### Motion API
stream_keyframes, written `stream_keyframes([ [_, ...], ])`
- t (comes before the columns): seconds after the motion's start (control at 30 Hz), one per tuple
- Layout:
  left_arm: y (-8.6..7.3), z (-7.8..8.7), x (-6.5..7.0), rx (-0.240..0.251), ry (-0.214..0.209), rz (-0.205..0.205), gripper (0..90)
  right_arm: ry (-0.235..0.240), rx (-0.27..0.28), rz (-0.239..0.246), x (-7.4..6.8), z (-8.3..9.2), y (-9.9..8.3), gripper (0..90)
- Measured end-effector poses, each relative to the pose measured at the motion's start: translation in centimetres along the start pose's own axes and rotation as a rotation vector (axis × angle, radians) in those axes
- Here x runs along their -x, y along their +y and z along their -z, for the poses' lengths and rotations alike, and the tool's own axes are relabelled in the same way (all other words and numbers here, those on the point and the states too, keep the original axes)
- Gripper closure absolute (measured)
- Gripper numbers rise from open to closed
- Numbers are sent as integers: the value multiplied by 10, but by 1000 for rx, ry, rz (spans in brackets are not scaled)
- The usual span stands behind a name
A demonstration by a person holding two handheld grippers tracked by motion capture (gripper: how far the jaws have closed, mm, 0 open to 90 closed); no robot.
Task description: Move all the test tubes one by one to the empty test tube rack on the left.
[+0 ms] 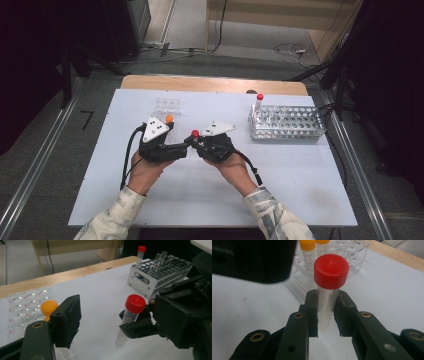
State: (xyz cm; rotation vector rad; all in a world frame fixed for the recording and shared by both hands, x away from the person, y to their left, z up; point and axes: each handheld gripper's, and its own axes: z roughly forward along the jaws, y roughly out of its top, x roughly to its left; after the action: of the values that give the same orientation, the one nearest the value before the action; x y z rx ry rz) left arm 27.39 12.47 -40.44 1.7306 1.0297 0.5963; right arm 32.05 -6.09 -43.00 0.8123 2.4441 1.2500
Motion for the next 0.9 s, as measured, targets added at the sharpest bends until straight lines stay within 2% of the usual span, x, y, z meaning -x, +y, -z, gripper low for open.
stream_keyframes([
  [0.17,-2,-3,6,-11,-21,-40,329,20,-7,12,-7,-3,0,715],
  [0.37,-5,-5,8,-31,-47,-79,536,41,-7,19,-12,-4,0,716],
  [0.5,-5,-5,9,-35,-40,-104,640,44,-6,25,-13,-4,0,716],
  [0.6,-6,-5,10,-38,-45,-111,683,45,-5,18,-13,-4,1,715],
  [0.9,-5,-4,9,-32,-45,-98,697,48,-4,15,-13,-3,1,712],
])
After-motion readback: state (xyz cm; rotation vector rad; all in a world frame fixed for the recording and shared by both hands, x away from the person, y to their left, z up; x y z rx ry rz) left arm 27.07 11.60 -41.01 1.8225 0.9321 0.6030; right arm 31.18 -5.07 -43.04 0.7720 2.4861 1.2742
